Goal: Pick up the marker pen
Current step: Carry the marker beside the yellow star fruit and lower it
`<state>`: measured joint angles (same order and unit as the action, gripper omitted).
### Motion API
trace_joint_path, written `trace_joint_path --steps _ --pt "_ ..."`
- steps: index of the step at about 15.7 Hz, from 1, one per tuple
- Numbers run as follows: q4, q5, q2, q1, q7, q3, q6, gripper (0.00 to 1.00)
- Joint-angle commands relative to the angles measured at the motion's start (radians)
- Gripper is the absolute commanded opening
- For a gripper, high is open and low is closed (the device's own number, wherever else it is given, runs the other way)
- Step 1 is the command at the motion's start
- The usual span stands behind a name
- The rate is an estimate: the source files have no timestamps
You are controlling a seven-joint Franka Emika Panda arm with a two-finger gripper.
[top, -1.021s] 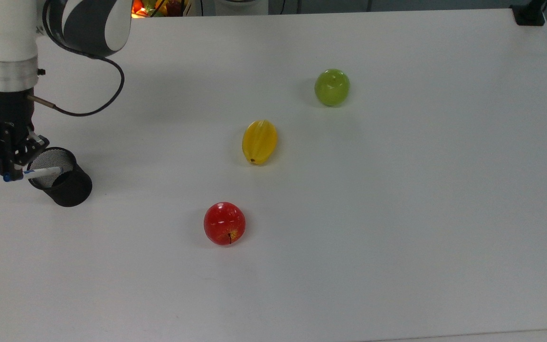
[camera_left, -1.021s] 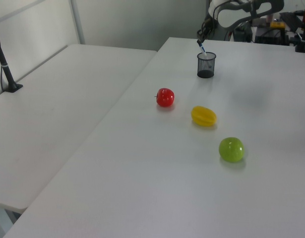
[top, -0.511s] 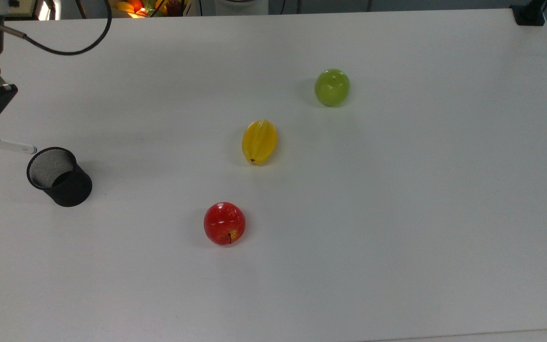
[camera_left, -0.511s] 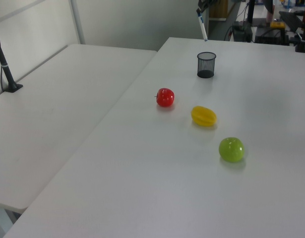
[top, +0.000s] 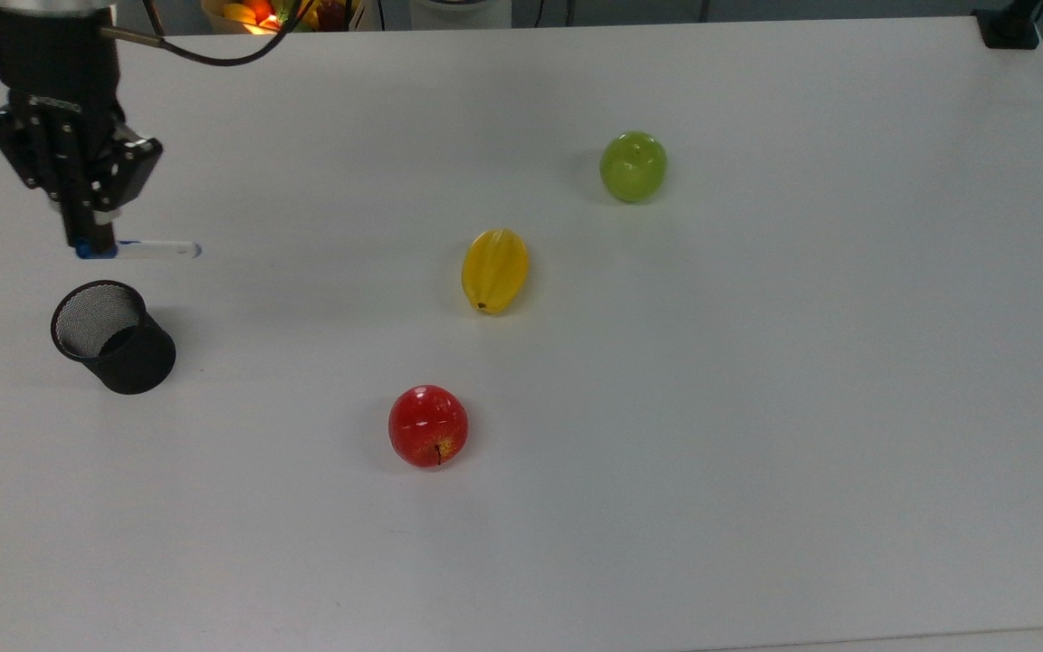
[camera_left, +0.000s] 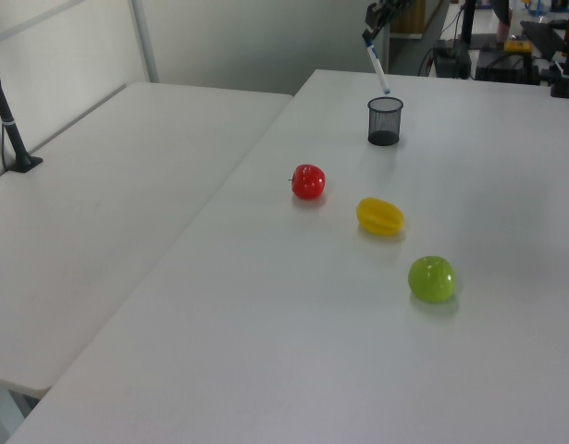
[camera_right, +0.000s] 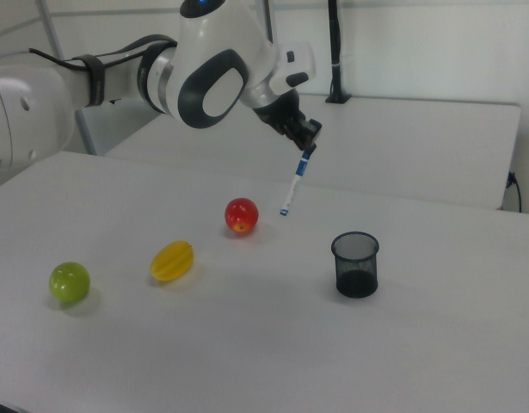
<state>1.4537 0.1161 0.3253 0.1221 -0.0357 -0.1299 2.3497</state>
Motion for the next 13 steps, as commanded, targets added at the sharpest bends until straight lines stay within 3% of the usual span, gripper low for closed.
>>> trace_joint_path --steps 1,6,13 --pt "0.094 0.031 -0.068 -0.128 -0.027 -0.072 -0.143 0.01" --pt "0.126 0.030 -0.023 -0.226 -0.076 -0.089 -0.309 0.01" --pt "0.145 0.008 0.084 -0.245 -0.104 -0.048 -0.365 0.02"
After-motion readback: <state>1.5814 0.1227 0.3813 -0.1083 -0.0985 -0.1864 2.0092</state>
